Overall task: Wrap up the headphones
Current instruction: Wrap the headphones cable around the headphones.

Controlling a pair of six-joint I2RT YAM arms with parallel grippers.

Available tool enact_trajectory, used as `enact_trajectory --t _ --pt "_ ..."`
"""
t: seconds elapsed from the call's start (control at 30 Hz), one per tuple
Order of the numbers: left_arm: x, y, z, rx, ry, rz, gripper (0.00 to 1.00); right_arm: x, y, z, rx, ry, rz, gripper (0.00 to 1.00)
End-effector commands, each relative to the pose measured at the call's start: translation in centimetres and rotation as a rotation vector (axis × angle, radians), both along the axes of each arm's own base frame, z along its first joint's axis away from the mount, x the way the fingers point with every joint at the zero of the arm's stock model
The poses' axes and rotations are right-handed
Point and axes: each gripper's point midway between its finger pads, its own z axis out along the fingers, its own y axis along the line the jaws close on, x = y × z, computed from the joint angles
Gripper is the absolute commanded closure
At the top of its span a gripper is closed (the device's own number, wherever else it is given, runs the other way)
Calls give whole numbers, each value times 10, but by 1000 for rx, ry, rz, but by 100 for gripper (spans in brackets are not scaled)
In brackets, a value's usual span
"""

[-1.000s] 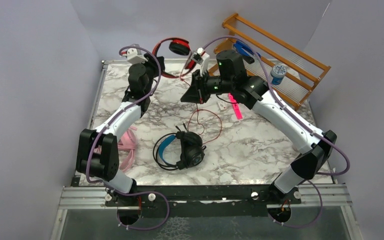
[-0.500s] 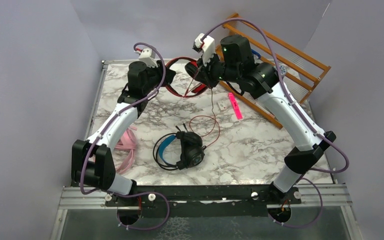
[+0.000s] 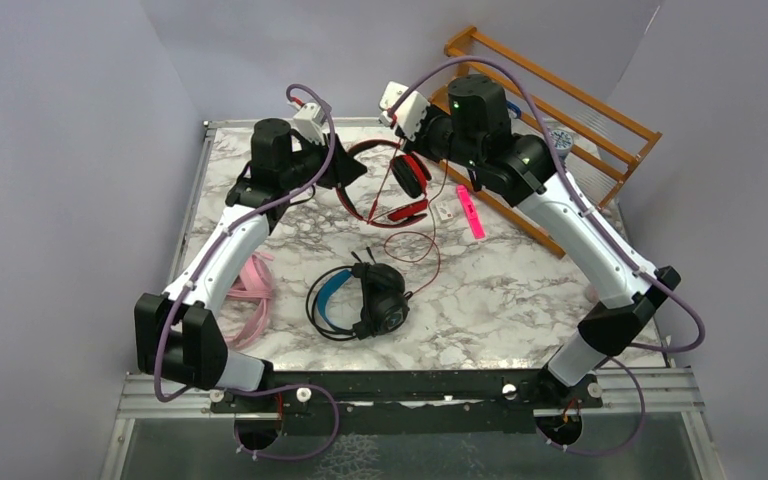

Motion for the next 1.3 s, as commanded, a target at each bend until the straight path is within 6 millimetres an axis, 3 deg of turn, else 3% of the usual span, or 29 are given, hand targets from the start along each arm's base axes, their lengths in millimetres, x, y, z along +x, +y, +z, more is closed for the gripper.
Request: enact_trajectory --t 0.0,0.2,0.37,0.63,0.83,0.97,1.17,1.27 --pt "-38 -14 49 -68 -85 -181 100 30 -3 28 6 -131 -5 94" --pt "-67 -20 60 -105 -82 -283 100 39 4 19 48 -109 91 92" --pt "-84 -22 70 -127 -97 -334 100 46 3 -3 125 -7 180 89" --pt "-99 -26 103 -219 -106 -376 100 28 26 -52 315 151 311 81" --pt "-95 -29 140 -352 -86 -339 100 29 50 -78 558 356 306 80" --pt "-83 -26 149 -392 -13 -255 100 35 63 -96 677 496 281 75" --pt "-63 -19 167 -429 37 -122 100 40 60 -117 841 526 211 63" --pt "-58 -18 183 -474 28 -101 100 36 63 -128 877 551 238 62"
